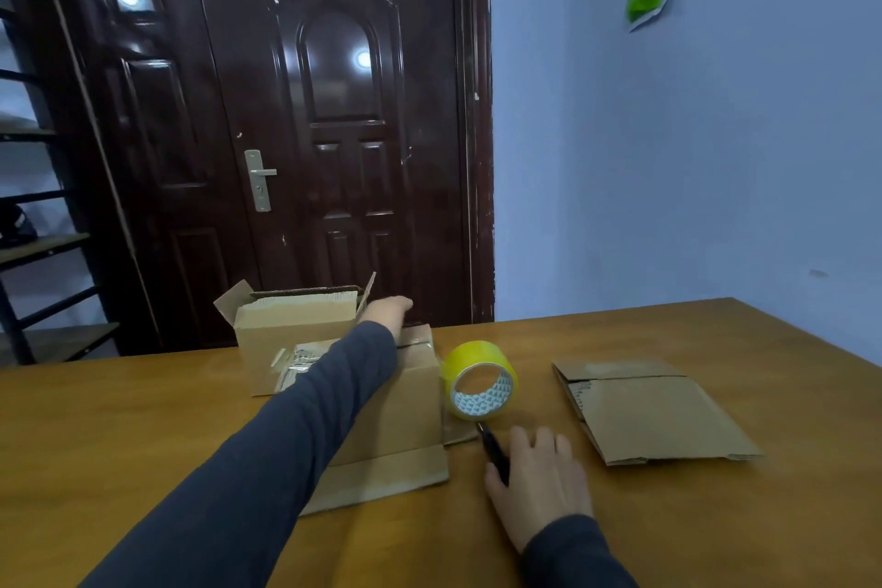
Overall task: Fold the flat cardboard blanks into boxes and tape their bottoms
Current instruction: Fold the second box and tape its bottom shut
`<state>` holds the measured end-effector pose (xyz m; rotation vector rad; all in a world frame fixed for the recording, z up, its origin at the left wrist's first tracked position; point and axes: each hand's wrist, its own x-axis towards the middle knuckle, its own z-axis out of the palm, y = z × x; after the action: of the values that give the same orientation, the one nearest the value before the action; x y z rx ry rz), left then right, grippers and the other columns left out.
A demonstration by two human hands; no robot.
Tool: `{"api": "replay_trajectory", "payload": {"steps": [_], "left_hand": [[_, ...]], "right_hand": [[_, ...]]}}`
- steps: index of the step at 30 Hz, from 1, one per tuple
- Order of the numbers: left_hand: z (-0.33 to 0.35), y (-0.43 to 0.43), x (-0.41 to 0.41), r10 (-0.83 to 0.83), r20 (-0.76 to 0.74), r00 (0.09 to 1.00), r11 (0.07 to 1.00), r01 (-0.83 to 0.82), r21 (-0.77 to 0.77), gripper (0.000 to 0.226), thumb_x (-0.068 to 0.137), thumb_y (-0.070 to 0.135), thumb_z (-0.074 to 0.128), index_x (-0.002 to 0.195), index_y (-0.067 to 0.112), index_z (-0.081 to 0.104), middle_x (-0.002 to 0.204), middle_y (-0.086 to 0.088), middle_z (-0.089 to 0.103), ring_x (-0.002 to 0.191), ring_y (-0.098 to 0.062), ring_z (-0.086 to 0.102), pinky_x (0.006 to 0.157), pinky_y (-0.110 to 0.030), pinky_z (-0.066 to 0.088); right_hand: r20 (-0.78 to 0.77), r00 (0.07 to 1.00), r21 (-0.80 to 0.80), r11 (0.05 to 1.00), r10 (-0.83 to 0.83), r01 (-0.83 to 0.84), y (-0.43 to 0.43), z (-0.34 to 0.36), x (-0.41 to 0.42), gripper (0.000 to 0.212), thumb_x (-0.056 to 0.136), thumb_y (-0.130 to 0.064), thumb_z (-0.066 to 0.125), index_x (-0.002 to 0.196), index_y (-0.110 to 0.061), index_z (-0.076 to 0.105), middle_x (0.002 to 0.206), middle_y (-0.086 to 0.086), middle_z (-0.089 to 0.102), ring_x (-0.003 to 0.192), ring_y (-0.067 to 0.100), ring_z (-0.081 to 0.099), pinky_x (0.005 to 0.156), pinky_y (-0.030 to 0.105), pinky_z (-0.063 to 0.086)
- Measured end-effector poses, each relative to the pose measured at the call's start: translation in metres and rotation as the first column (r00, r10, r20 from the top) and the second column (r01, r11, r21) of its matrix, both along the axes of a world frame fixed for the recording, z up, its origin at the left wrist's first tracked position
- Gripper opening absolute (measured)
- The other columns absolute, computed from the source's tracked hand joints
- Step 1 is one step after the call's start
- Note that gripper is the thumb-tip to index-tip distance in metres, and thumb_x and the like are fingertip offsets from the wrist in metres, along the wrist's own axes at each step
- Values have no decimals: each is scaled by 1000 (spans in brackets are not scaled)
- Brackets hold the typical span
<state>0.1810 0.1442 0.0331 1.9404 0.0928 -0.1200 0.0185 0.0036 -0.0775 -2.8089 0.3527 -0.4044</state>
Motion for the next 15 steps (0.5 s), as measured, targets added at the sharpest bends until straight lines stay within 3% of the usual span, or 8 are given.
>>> {"api": "replay_trajectory", "payload": {"steps": [2,4,5,7,10,13,15], "left_hand": [[10,17,-1,55,118,992,989,-38,-144,43,97,19,51,138,6,49,137,-8,52,127,-24,46,104,-29,33],[6,41,-7,134,270,954,985,-97,-145,33,96,12,49,127,13,61,121,-3,59,112,-20,52,97,-27,36],[1,54,-10,160,329,931,985,-130,-113,32,95,14,49,124,17,63,120,-2,60,112,-21,52,100,-30,37],[-7,78,-18,186,338,922,982,-176,-62,32,95,20,50,126,21,61,123,-1,58,118,-24,50,105,-35,35],[-14,103,-21,171,286,943,985,-171,-26,38,95,22,52,133,22,55,136,-4,53,125,-27,46,110,-38,33],[-23,115,-29,80,219,972,993,-96,66,47,96,20,54,142,18,46,144,-6,47,131,-28,42,111,-36,29],[-30,120,-33,42,162,986,999,-46,24,50,98,20,51,146,15,39,149,-9,41,135,-28,38,111,-35,25]], "right_hand": [[117,993,42,999,4,-9,2,4,2,30,94,-52,41,112,-30,48,109,-7,48,103,11,45,84,23,42],[309,950,231,966,38,-113,6,10,5,24,96,-45,44,115,-33,48,107,-12,47,101,4,45,79,16,42],[387,921,346,916,56,-201,9,15,7,23,97,-40,45,119,-34,47,110,-13,47,105,2,46,80,14,43],[473,875,501,785,104,-364,17,27,15,33,98,-34,46,131,-35,43,128,-15,46,120,2,44,96,19,45],[476,860,620,624,182,-475,33,56,32,50,100,-32,43,148,-31,30,145,-19,34,136,2,29,111,25,29],[399,887,723,515,232,-460,46,78,57,55,100,-37,42,152,-30,23,155,-13,27,143,9,23,118,35,22],[339,903,777,462,265,-427,55,83,70,56,100,-40,41,152,-30,23,157,-9,26,144,13,24,119,36,21]]}}
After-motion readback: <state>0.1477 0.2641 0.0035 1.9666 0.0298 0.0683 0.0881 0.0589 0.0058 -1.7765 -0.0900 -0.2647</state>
